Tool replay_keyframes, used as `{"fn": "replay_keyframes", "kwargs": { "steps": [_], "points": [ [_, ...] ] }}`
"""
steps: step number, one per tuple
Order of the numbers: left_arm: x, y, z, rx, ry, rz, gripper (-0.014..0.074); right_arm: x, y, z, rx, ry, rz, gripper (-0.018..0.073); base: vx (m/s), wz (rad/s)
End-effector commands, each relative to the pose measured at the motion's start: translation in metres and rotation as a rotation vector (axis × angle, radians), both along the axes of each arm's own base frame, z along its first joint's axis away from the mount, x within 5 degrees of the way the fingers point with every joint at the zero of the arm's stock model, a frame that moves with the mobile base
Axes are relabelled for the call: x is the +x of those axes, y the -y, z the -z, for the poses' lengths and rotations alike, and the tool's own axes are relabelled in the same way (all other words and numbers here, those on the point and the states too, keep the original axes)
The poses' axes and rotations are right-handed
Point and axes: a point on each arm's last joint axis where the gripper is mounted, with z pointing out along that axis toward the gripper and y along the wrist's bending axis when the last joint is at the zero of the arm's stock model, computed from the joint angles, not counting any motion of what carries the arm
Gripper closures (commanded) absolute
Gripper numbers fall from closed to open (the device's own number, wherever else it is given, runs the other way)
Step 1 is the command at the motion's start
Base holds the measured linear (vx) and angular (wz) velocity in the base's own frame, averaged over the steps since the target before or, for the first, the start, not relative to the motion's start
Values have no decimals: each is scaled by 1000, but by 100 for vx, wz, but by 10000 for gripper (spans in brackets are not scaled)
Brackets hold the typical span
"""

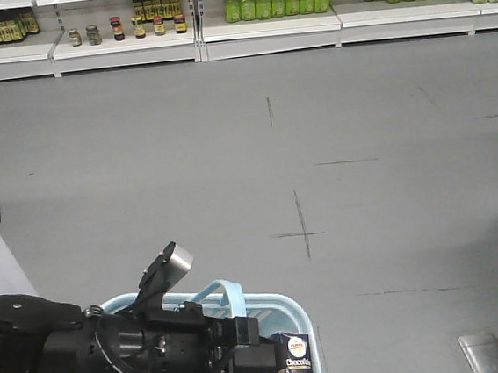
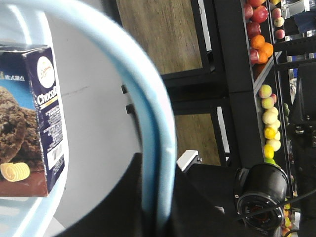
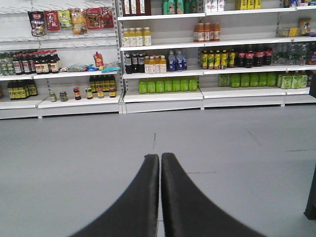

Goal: Left arm holds basket, right arm returns cookies
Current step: 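Hold the basket with the left gripper while turning toward the drink shelves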

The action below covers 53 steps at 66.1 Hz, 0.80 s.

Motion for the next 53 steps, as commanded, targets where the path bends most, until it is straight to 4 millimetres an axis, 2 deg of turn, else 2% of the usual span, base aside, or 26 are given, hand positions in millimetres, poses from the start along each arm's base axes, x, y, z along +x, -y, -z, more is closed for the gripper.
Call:
{"fn": "replay_keyframes", "kwargs": {
  "steps": [1,53],
  "points": [
    [0,5,-25,-119,17,-8,603,-1,0,-7,-13,90,2,567,36,-1],
    [0,5,-25,-119,17,-8,603,-1,0,-7,-13,90,2,567,34,4]
  ]
}}
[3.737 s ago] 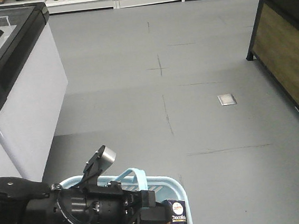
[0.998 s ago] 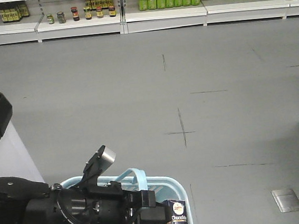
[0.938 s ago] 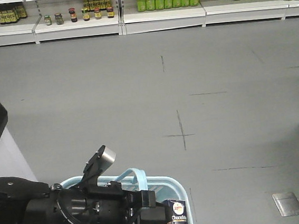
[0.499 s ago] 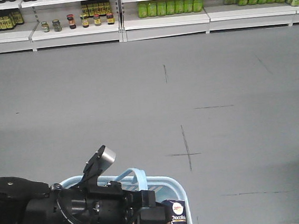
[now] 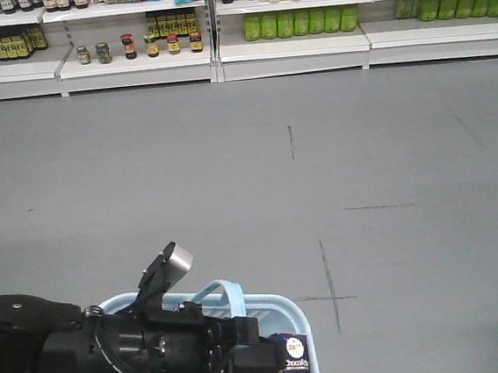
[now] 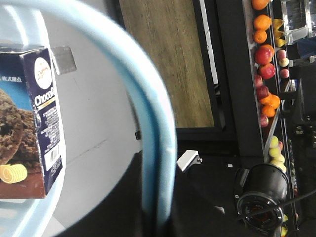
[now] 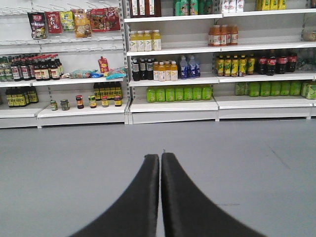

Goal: Left arm holds basket, right arm returns cookies
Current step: 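Hold the basket with the left gripper while turning toward the drink shelves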

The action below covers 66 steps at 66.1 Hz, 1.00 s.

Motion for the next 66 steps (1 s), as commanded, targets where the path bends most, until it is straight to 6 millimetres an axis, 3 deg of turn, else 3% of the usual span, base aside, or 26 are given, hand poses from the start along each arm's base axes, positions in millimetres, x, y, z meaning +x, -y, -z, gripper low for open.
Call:
{"fn": "replay_keyframes", "kwargs": {
  "steps": [1,66],
  "points": [
    [0,5,-25,-119,17,-8,603,-1,0,-7,-13,90,2,567,34,1],
    [0,5,-25,-118,17,-8,603,-1,0,-7,-13,91,2,567,35,-5]
  ]
}}
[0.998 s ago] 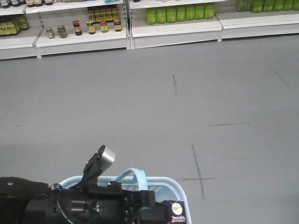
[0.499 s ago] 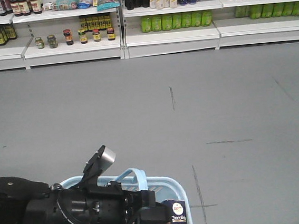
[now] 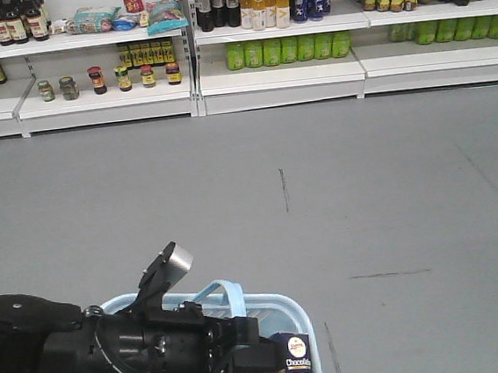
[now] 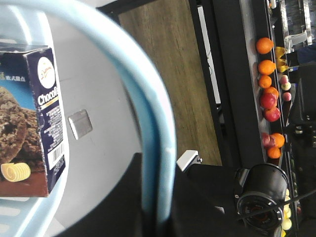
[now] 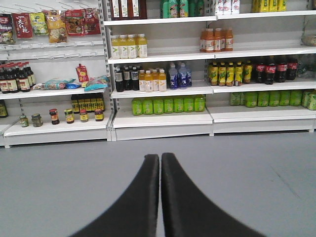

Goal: Left arm holds basket, right arm returns cookies
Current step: 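Hold the basket with the left gripper while turning toward the drink shelves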

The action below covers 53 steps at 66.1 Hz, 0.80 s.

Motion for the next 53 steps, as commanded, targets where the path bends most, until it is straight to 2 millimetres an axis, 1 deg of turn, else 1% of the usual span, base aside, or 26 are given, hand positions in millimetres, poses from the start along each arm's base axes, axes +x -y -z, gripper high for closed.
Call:
{"fn": "replay_keyframes", "kwargs": {
  "steps": [1,53],
  "points": [
    [0,5,-25,-118,17,-8,603,-1,0,-7,-13,91,2,567,34,0],
    [0,5,-25,-119,17,-8,603,-1,0,-7,-13,91,2,567,32,1]
  ]
}}
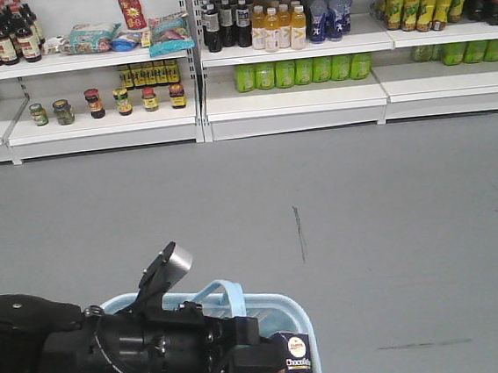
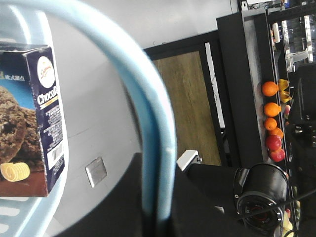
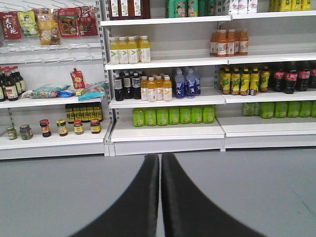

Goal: Left arm holds basket, right arm returns cookies
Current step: 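Hold the basket with the left gripper while turning toward the drink shelves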

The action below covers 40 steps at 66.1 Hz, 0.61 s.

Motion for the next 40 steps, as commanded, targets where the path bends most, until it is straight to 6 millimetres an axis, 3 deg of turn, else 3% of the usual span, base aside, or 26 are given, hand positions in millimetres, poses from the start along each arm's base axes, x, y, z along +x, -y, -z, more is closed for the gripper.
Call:
{"fn": "replay_keyframes", "kwargs": {
  "steps": [1,40],
  "points": [
    [0,5,-25,-119,17,-8,603,-1,0,-7,-13,91,2,567,31,1],
    [0,5,-25,-119,16,-7,603,-1,0,-7,-13,90,2,567,32,3]
  ]
}}
